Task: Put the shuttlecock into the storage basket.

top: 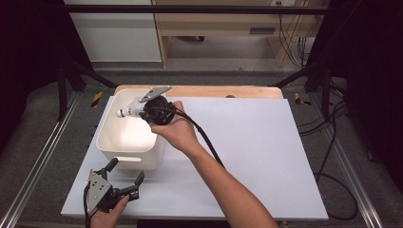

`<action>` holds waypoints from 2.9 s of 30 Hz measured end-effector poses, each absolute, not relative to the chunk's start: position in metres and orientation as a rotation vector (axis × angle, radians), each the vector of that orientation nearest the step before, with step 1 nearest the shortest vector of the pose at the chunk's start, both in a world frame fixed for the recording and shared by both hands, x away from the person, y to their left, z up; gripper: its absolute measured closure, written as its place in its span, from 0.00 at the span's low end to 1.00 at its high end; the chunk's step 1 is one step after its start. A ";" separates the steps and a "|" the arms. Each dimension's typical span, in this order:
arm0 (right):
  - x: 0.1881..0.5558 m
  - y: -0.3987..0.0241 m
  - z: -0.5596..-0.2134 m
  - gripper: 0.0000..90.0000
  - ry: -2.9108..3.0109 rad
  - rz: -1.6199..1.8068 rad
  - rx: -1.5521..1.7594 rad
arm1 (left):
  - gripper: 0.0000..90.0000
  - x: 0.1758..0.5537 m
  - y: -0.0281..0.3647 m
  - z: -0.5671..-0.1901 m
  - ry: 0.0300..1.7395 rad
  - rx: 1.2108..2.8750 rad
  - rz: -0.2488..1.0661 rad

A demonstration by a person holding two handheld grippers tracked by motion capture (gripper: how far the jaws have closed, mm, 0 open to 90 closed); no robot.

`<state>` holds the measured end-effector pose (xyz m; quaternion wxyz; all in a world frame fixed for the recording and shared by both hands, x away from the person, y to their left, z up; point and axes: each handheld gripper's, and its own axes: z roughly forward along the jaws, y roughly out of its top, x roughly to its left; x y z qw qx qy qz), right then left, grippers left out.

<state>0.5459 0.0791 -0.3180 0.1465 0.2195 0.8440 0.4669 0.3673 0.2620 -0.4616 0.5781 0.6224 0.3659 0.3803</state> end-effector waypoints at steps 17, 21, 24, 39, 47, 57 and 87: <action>0.547 0.088 -0.321 0.99 2.443 1.331 0.620 | 0.02 0.367 0.263 -0.462 0.857 1.452 0.891; 0.547 0.089 -0.322 0.99 2.445 1.332 0.621 | 0.02 0.367 0.263 -0.462 0.858 1.453 0.892; 0.547 0.090 -0.322 0.99 2.447 1.328 0.618 | 0.02 0.367 0.262 -0.462 0.856 1.455 0.891; 0.550 0.096 -0.327 0.99 2.461 1.311 0.613 | 0.02 0.367 0.262 -0.462 0.855 1.455 0.890; 0.550 0.099 -0.329 0.99 2.469 1.299 0.613 | 0.02 0.367 0.262 -0.461 0.855 1.456 0.889; 0.550 0.100 -0.331 0.99 2.473 1.299 0.610 | 0.02 0.367 0.262 -0.461 0.855 1.455 0.889; 0.554 0.096 -0.336 0.99 2.486 1.242 0.613 | 0.02 0.367 0.261 -0.462 0.852 1.457 0.887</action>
